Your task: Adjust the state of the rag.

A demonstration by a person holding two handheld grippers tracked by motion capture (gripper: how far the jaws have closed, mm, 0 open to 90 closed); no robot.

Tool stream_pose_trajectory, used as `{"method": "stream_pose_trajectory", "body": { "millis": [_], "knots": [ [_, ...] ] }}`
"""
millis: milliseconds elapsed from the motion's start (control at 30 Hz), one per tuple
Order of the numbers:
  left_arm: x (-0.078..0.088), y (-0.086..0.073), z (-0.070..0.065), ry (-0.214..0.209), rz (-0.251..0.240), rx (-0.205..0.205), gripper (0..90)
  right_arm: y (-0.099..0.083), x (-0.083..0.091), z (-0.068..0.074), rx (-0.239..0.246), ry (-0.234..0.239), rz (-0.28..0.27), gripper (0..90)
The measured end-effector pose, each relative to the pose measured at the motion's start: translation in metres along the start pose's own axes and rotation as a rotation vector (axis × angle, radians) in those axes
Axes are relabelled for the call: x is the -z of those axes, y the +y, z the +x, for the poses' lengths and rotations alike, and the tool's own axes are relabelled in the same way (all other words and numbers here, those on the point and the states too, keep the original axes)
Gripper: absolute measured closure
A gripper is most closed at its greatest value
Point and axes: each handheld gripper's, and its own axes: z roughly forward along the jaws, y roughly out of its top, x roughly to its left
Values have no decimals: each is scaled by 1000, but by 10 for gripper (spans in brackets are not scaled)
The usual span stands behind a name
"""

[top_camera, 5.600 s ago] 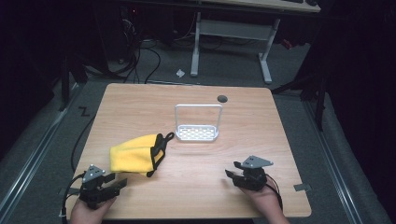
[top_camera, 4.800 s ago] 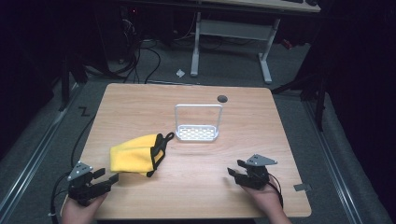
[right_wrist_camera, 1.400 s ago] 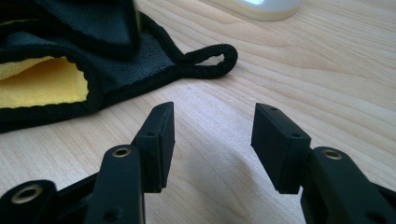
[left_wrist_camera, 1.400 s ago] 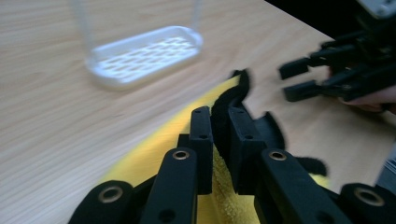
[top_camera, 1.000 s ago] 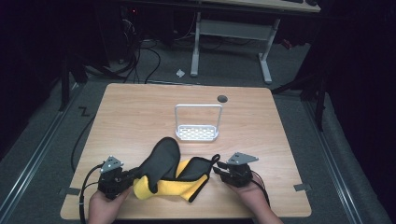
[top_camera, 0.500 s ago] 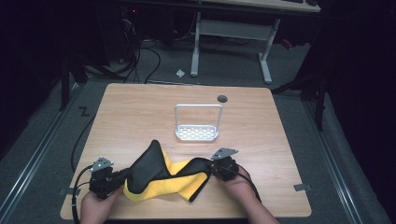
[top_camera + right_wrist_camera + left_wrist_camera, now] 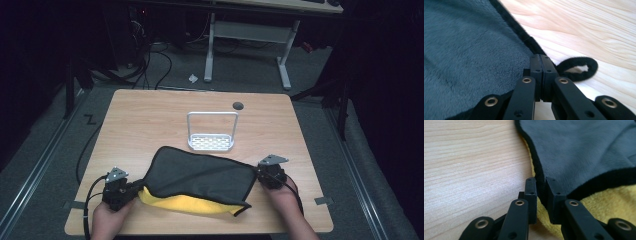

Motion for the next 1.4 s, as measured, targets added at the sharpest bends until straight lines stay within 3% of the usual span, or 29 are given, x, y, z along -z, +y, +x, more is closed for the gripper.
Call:
{"method": "stream_pose_trajectory", "body": {
  "millis": [133, 233, 300, 367, 433, 500, 667, 767, 867, 1033, 1167, 1400],
  "knots": [
    [-5, 0, -1, 24, 18, -15, 779, -2, 0, -10, -20, -19, -5, 900],
    [-3, 1, -3, 22, 10, -16, 712, -1, 0, -6, -4, -43, -6, 862],
    [2, 2, -4, 19, -9, -16, 673, -1, 3, -2, 2, -33, -17, 837],
    [7, 3, -6, 14, -33, -19, 657, 0, 10, 3, 4, -13, -35, 837],
    [12, 4, -9, 4, -52, -30, 655, 0, 20, 12, -7, 37, -62, 838],
    [14, 5, -11, -3, -57, -45, 659, -3, 29, 25, 21, 58, -79, 850],
    [20, 9, -14, -1, -82, -68, 689, -17, 40, 51, 70, 119, -47, 876],
    [24, 10, -15, -21, -97, -74, 716, -24, 43, 58, 83, 134, -22, 879],
    [17, 9, -18, -59, -54, -86, 744, -30, 44, 61, 78, 155, -4, 878],
    [-7, 3, -19, -18, 91, -121, 761, -34, 42, 63, 85, 171, 24, 879],
    [-8, 3, -18, -42, 85, -105, 770, -35, 41, 56, 63, 165, 16, 890],
    [-13, 1, -38, -86, 100, -155, 769, -38, 42, 39, 25, 106, 18, 900]
  ]
}}
